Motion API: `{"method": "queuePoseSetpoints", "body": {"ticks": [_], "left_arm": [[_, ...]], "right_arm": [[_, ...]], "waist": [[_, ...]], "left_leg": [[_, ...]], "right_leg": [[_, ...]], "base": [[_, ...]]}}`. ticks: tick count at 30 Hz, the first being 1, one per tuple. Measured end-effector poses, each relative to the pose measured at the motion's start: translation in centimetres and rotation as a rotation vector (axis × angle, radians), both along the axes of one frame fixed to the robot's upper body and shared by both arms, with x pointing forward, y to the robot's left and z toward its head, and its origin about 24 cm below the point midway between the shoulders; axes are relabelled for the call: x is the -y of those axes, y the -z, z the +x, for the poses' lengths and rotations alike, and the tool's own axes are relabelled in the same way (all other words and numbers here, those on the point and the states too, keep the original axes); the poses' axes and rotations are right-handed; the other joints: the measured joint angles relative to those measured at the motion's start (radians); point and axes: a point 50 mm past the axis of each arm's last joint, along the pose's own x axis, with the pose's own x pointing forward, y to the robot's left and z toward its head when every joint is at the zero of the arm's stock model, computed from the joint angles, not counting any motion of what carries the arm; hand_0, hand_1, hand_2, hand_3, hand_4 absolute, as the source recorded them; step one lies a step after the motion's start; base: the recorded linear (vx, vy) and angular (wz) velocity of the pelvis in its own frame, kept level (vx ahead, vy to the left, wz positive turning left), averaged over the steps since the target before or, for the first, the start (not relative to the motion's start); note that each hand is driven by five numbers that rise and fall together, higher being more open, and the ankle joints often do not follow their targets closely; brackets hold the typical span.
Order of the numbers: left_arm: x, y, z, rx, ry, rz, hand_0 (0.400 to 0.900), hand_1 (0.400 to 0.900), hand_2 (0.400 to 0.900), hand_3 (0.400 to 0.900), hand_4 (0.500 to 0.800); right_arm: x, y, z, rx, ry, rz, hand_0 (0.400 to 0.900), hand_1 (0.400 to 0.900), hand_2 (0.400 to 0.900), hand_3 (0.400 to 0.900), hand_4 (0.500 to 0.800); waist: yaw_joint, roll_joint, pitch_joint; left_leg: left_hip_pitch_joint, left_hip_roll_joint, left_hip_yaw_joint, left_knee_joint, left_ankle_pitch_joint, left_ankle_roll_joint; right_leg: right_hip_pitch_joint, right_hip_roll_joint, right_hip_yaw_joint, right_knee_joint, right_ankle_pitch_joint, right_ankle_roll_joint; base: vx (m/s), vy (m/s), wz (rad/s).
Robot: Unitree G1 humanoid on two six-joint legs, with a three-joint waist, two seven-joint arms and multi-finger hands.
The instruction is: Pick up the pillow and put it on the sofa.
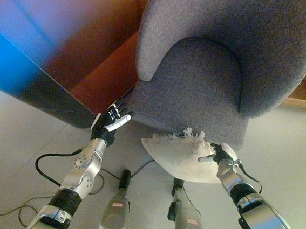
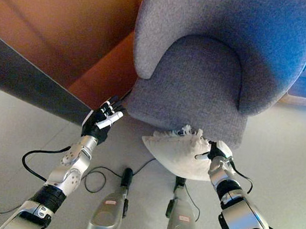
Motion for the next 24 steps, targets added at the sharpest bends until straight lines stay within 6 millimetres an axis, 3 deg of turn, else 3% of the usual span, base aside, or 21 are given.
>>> {"method": "queuePoseSetpoints", "body": {"ticks": [10, 24], "left_arm": [[-0.3, -2.2, 1.3, 0.066, -0.012, 0.003, 0.9, 0.9, 0.9, 0.9, 0.8], [0.8, -4.9, 2.8, 0.173, 0.015, -0.022, 0.9, 0.9, 0.9, 0.9, 0.8]], "right_arm": [[2.1, -2.5, 1.6, 0.018, 0.03, -0.038, 0.9, 0.9, 0.9, 0.9, 0.8], [1.4, -6.7, 4.7, 0.093, -0.025, -0.066, 0.9, 0.9, 0.9, 0.9, 0.8]], "waist": [[0.0, 0.001, 0.038], [0.0, 0.003, 0.039]], "left_leg": [[-0.079, -0.001, 0.0, 0.026, -0.001, -0.002], [-0.214, -0.012, 0.004, 0.059, 0.001, -0.003]], "right_leg": [[-0.066, 0.0, 0.002, 0.0, 0.013, -0.005], [-0.189, -0.011, 0.004, 0.001, 0.035, -0.011]], "base": [[-0.07, 0.014, -0.01], [-0.04, 0.024, 0.01]]}}
